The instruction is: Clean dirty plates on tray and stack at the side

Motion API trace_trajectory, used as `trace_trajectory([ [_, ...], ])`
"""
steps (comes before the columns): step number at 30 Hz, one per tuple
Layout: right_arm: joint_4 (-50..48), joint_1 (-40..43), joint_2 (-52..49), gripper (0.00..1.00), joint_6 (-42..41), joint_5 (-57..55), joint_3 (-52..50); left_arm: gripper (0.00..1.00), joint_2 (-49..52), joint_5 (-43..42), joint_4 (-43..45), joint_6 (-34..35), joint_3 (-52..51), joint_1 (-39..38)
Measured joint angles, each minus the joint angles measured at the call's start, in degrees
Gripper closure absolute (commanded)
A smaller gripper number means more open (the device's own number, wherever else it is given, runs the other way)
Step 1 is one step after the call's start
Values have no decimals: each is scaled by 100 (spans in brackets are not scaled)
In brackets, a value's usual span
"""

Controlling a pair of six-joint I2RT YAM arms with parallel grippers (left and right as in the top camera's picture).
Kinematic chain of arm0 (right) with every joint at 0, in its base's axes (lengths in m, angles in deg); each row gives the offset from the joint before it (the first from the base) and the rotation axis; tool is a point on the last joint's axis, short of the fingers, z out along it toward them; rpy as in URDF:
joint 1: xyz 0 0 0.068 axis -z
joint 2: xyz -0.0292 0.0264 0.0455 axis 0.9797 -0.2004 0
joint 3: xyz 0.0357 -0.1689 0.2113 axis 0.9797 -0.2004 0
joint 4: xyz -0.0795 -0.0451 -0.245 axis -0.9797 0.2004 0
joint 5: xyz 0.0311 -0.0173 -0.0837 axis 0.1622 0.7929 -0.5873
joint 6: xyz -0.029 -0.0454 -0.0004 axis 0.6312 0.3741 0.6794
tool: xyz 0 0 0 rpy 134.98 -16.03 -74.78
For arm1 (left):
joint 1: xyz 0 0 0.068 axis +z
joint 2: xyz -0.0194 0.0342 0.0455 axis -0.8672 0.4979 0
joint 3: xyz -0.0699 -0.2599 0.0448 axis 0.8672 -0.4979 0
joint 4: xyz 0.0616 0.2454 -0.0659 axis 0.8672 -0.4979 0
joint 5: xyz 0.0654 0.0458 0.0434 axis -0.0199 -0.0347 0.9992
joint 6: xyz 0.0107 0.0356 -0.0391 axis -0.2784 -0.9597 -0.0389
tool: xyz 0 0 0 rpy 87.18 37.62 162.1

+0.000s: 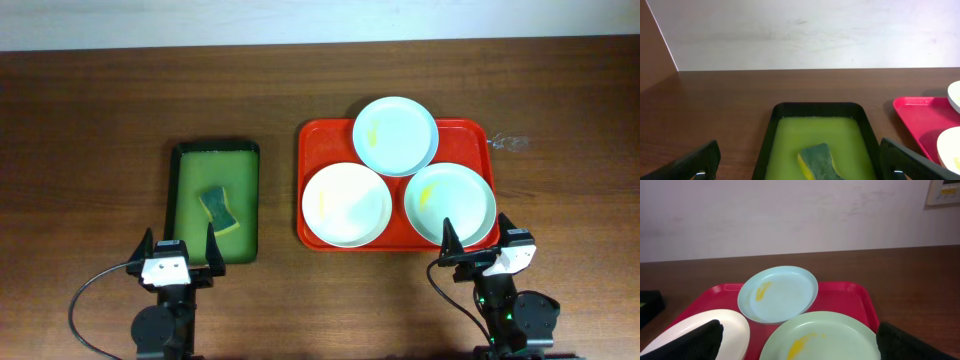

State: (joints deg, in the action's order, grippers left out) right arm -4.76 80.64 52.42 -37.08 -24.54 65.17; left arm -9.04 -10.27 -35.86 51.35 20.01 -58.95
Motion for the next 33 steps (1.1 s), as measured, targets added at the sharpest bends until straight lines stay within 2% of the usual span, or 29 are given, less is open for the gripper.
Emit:
trace_trajectory([
  [2,-2,0,0,2,0,0,0,1,0,-116,90,74,-7,0],
  [4,0,0,0,2,0,0,0,1,0,-1495,249,844,-20,-26],
  [5,-4,0,0,2,0,0,0,1,9,-2520,688,1263,-35,-26],
  [6,0,0,2,2,-2,-2,0,1,11,-3005,1117,1456,-33,-33],
  [7,0,0,4,2,-4,0,0,1,-17,-3901,2485,1718,28,-33],
  [8,0,0,4,2,-2,0,0,1,-7,-4105,3230,1808,20,-37],
  [9,-2,0,4,2,0,0,0,1,-11,-4092,3296,1845,175,-37],
  [10,0,0,9,2,-2,0,0,1,13,-3875,2848,1808,525,-35],
  [11,-2,0,4,2,0,-2,0,1,260,-3477,1620,1707,1283,-42],
  [12,0,0,11,2,2,-2,0,1,855,-3049,-31,1556,2483,-37],
  [14,2,0,-2,2,4,-2,0,1,2107,-2787,-2267,1071,4242,-31],
  [16,2,0,-7,2,0,-2,0,1,3976,-2883,-3757,535,5886,-39],
  [17,0,0,-7,2,0,-2,0,1,4570,-2885,-4065,376,6179,-39],
  [18,2,0,4,2,-2,0,0,1,5178,-2317,-4927,518,6559,-57],
  [21,2,0,0,2,2,0,0,1,6719,-927,-5418,1058,7110,-37],
  [22,0,0,0,2,-2,-2,0,1,7427,-761,-5493,1207,7086,-37],
  [24,2,0,0,2,0,-2,0,1,8111,-619,-5458,1593,7101,-37],
  [26,2,0,0,2,-4,-2,0,1,9211,-621,-5405,2098,7099,-37],
  [27,2,0,0,2,-2,-2,0,12,9440,-662,-5405,2205,7104,-37],
  [29,2,0,4,2,-2,-2,0,25,10039,-758,-5066,2334,7101,-37],
  [32,2,0,4,2,0,-2,0,32,10520,-789,-4365,2389,7101,-37],
  [33,0,0,4,2,-2,0,0,32,10618,-778,-4273,2389,7101,-37],
])
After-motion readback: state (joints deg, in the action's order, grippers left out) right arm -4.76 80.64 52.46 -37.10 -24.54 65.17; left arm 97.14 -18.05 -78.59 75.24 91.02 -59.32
